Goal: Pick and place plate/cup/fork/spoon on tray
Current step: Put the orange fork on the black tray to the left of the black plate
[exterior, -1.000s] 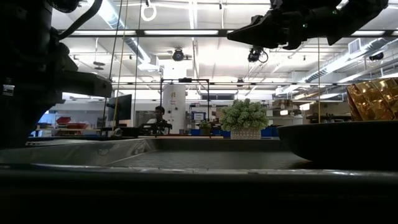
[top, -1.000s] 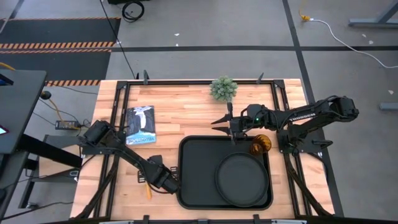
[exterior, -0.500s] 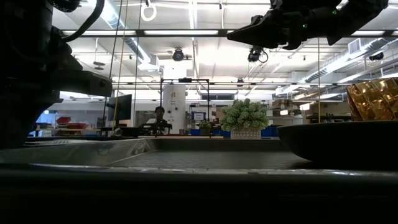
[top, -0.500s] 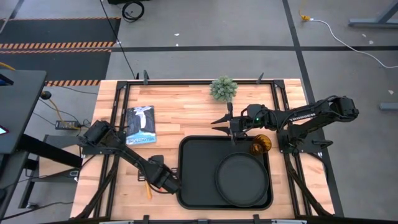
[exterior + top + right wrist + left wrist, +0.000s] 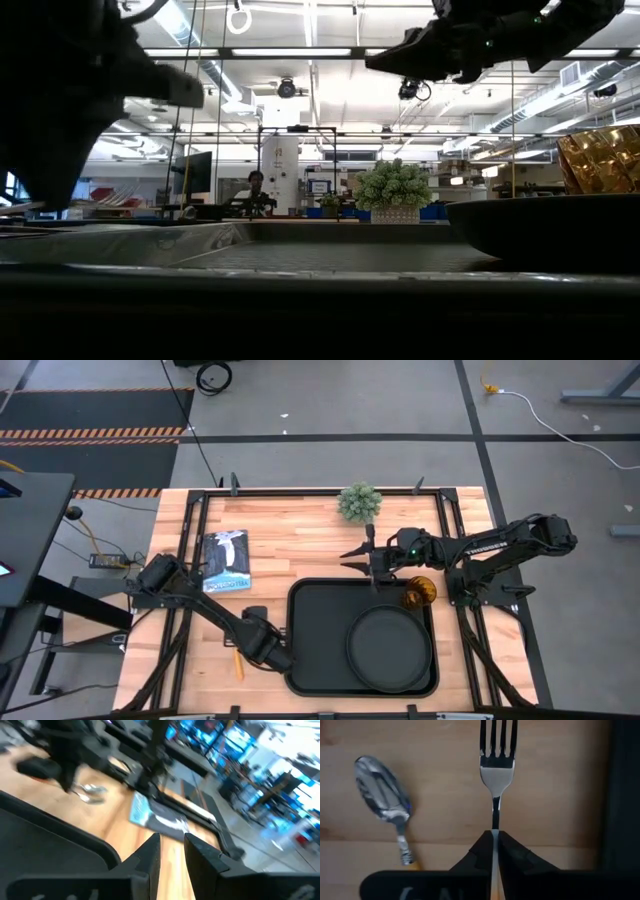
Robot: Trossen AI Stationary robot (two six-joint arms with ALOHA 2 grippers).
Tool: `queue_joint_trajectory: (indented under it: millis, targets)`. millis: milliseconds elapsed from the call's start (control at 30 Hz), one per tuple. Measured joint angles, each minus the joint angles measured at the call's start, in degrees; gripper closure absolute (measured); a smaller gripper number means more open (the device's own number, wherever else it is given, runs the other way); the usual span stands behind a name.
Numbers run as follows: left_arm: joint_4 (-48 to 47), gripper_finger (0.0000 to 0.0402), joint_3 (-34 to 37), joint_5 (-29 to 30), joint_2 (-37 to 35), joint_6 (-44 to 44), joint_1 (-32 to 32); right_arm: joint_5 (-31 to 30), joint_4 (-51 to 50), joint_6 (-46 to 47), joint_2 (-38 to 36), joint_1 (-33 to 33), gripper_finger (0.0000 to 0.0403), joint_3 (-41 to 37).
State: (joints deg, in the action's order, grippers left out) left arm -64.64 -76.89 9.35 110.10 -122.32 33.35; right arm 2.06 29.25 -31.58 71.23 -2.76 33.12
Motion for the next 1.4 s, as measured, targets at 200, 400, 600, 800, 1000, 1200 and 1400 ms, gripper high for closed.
queue_joint_trajectory:
  millis: [200, 400, 600, 800, 1000, 1200, 1400]
  targets:
    - [0.8, 0.0382, -2.0, 3.5, -0.1, 1.9, -1.0, -3.6, -4.3, 0.4, -2.1, 0.0, 0.0309, 0.0]
    - [5.4, 0.0382, -3.3, 8.9, -0.1, 6.5, -3.1, -5.3, -8.2, 0.3, -3.8, 0.0, 0.0309, 0.0]
    - [16.9, 0.0382, -3.4, 11.7, 0.4, 15.3, -6.0, -7.1, -11.3, 0.0, -5.7, 0.0, 0.0309, 0.0]
    - [28.6, 0.0382, -3.4, 11.4, 3.7, 23.4, -8.6, -7.7, -14.7, -0.1, -9.0, -0.1, 0.0309, 0.0]
    - [35.7, 0.0382, -3.4, 10.8, 6.2, 27.6, -10.4, -8.5, -17.3, -0.1, -11.8, -0.1, 0.0309, 0.0]
    - [38.1, 0.0382, -3.4, 11.5, 6.3, 28.6, -10.8, -8.4, -19.1, -0.1, -13.2, -0.1, 0.0309, 0.0]
    - [40.6, 0.0382, -3.4, 11.5, 6.3, 28.5, -10.5, -8.2, -19.1, -0.1, -13.3, -0.1, 0.0309, 0.0]
